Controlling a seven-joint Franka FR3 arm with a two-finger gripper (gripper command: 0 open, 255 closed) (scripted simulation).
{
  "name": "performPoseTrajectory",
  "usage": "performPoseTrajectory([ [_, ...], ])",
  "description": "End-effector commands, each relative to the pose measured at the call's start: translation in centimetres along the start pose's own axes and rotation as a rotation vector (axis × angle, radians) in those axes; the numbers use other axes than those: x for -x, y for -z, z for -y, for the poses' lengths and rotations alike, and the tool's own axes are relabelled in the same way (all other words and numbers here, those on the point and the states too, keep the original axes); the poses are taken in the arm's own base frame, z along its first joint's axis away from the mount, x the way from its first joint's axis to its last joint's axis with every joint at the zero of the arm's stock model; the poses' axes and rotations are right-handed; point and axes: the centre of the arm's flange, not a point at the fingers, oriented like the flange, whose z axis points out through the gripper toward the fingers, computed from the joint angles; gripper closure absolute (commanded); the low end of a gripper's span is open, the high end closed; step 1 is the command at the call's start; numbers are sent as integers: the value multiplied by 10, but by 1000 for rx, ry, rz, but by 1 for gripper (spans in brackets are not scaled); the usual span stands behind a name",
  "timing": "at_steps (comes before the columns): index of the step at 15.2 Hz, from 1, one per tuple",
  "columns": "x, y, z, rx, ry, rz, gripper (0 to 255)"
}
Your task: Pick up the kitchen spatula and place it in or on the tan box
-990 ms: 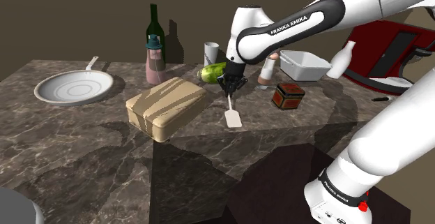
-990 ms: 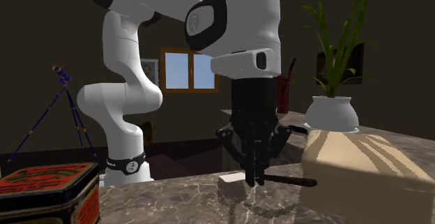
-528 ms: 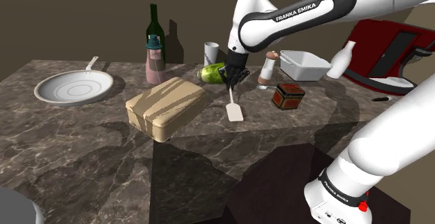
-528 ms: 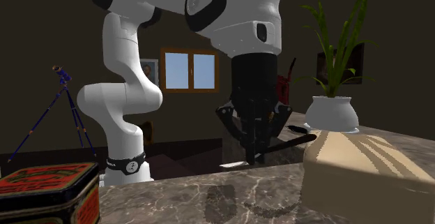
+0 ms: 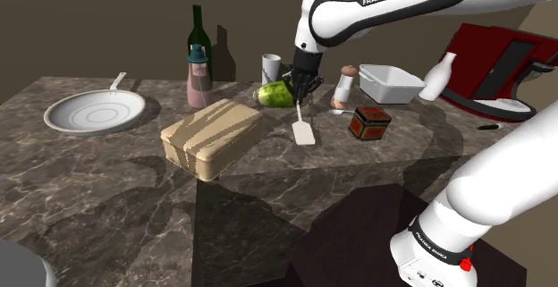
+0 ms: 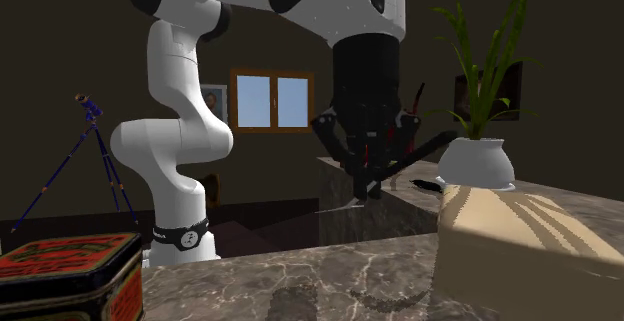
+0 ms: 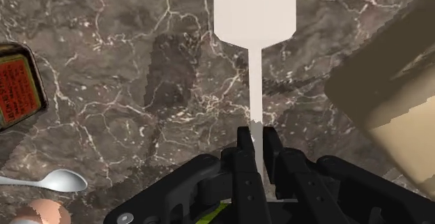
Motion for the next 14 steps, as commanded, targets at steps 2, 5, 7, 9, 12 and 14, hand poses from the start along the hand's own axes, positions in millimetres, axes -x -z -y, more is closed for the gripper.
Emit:
performPoseTrajectory([
  [2, -1, 17, 0, 0, 0, 0, 255],
  [5, -2, 33, 0, 0, 0, 0, 255],
  [7, -2, 40, 0, 0, 0, 0, 255],
  [9, 1, 42, 26, 0, 0, 0, 255],
  [12, 5, 45, 65, 0, 0, 0, 255],
  [14, 8, 46, 91, 0, 0, 0, 255],
])
